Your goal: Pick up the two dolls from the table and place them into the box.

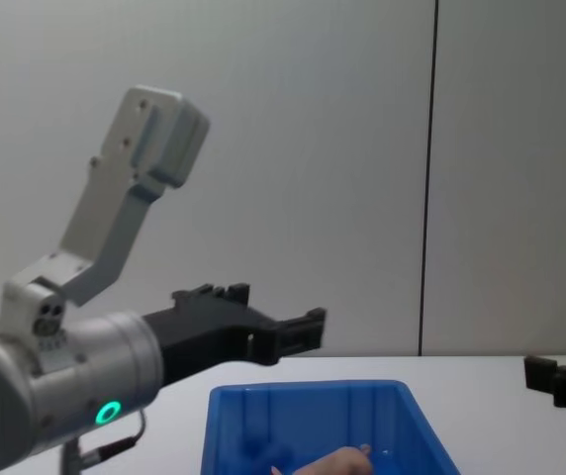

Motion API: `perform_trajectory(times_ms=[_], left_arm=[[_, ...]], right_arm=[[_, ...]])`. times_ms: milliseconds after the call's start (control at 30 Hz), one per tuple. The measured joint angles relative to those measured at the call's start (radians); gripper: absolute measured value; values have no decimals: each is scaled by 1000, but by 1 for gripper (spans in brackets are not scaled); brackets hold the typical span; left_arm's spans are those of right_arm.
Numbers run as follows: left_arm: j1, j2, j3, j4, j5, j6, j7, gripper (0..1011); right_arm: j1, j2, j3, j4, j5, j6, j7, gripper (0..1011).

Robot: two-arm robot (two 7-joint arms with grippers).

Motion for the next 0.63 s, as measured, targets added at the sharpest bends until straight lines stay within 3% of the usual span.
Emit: perform_trajectory(times_ms=[167,633], left_arm=[[-11,-13,5,3,4,-11,-9,1001],[-11,-17,2,-11,0,-59,-10,1000]], right_arm=[[0,0,0,0,0,0,0,1001],[0,0,0,0,0,0,0,1001]])
